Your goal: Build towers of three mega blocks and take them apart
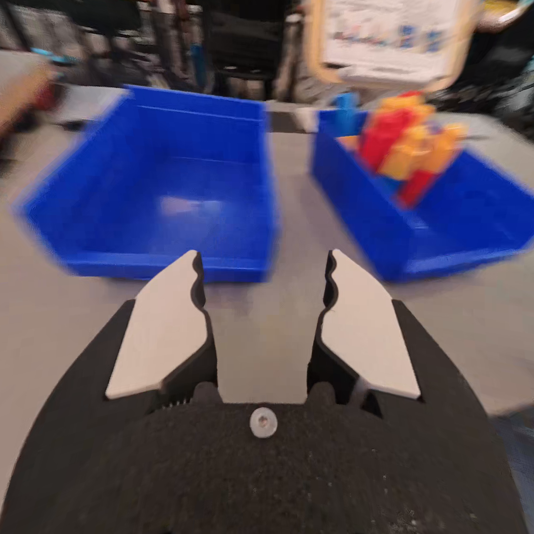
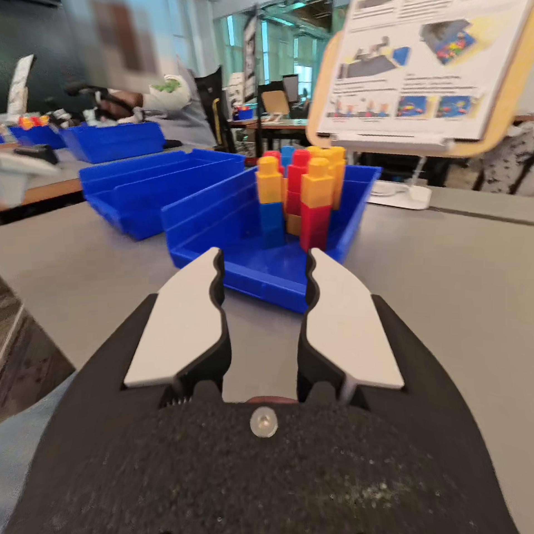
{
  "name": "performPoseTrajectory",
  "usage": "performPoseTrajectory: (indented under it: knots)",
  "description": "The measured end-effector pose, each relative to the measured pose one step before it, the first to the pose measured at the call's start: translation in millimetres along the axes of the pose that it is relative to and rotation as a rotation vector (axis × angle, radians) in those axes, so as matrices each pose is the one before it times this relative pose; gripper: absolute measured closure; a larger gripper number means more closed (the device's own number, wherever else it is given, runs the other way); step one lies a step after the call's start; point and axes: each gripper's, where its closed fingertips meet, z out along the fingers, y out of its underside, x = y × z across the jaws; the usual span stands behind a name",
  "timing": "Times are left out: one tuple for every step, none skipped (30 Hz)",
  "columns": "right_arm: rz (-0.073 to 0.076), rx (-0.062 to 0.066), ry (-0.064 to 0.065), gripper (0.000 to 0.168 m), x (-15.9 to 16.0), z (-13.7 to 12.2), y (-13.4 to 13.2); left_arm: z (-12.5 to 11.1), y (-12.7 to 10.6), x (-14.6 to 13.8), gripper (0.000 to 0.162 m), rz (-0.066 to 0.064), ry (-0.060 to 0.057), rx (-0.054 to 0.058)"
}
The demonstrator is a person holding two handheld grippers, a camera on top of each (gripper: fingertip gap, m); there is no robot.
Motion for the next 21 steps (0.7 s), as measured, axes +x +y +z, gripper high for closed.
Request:
performPoseTrajectory:
  knots:
    - [-0.0268,-0.0107,-0.0400,0.114,-15.14,4.06,1.14,2.84,-1.78,-46.12,0.082,0.0397,-0.0990,-0.0277]
    - [-0.0203,-0.0145,-0.0499,0.114,-17.17,5.33,2.22,8.76,1.52,-43.05,0.082,0.0225,-0.0883,-0.0367]
    - [-0.0079,-0.0130,-0.0547,0.115,-17.88,5.84,2.67,13.46,2.39,-34.29,0.081,-0.0088,-0.0521,-0.0302]
    - [0.0033,-0.0102,-0.0519,0.115,-17.24,6.19,3.03,15.86,2.52,-25.44,0.083,-0.0230,-0.0207,-0.0266]
    - [0.0115,-0.0108,-0.0483,0.116,-16.14,6.89,3.70,16.04,2.39,-17.97,0.088,-0.0195,0.0000,-0.0221]
    - [0.0142,-0.0171,-0.0394,0.116,-14.28,7.11,4.58,14.99,2.79,-12.04,0.093,-0.0183,0.0122,-0.0222]
    - [0.0116,-0.0211,-0.0262,0.116,-11.53,7.25,4.75,14.46,1.59,-5.86,0.093,-0.0089,0.0264,-0.0146]
    - [0.0068,-0.0196,-0.0119,0.115,-9.01,7.17,3.94,12.92,0.20,-1.38,0.094,-0.0114,0.0367,-0.0059]
    - [0.0019,-0.0127,0.0132,0.114,-5.25,7.13,2.62,11.15,-0.79,3.79,0.095,-0.0132,0.0573,-0.0010]
    - [0.0061,-0.0039,0.0389,0.112,-2.14,6.88,1.11,8.81,-1.28,4.08,0.105,-0.0108,0.0515,-0.0003]
    - [0.0140,0.0031,0.0389,0.111,-3.23,7.21,-0.68,7.33,-1.67,2.66,0.121,-0.0047,0.0310,0.0058]
    - [0.0073,0.0026,0.0182,0.110,-7.19,7.65,-1.43,4.95,-1.14,4.38,0.138,0.0033,0.0321,-0.0005]
    - [-0.0080,-0.0083,-0.0032,0.107,-10.60,8.26,-0.69,1.06,-2.81,3.44,0.157,-0.0191,0.0151,0.0111]
    - [-0.0139,-0.0209,-0.0153,0.104,-12.12,9.18,0.38,-0.82,0.08,0.78,0.157,-0.0236,-0.0278,0.0021]
    - [-0.0097,-0.0276,-0.0173,0.104,-11.45,10.72,0.90,-3.94,3.68,6.19,0.157,-0.0144,-0.0195,-0.0061]
    - [-0.0027,-0.0292,-0.0056,0.103,-8.36,11.94,0.75,-6.89,7.80,8.29,0.158,0.0166,-0.0318,-0.0175]
    - [0.0015,-0.0288,0.0120,0.103,-4.29,12.16,0.08,-10.20,8.70,10.06,0.159,0.0333,-0.0379,-0.0094]
    - [0.0040,-0.0199,0.0195,0.103,-2.07,11.50,-1.74,-12.73,9.99,10.03,0.159,0.0218,-0.0439,-0.0063]
    - [0.0061,-0.0024,0.0196,0.107,-1.18,10.63,-4.00,-14.77,10.42,9.07,0.159,0.0005,-0.0425,0.0047]
    - [0.0112,0.0055,0.0260,0.118,0.00,9.73,-4.54,-15.54,10.78,8.46,0.158,-0.0061,-0.0288,0.0151]
    - [0.0045,-0.0024,0.0358,0.123,1.54,8.99,-3.09,-16.44,10.70,6.03,0.158,-0.0033,-0.0274,0.0101]
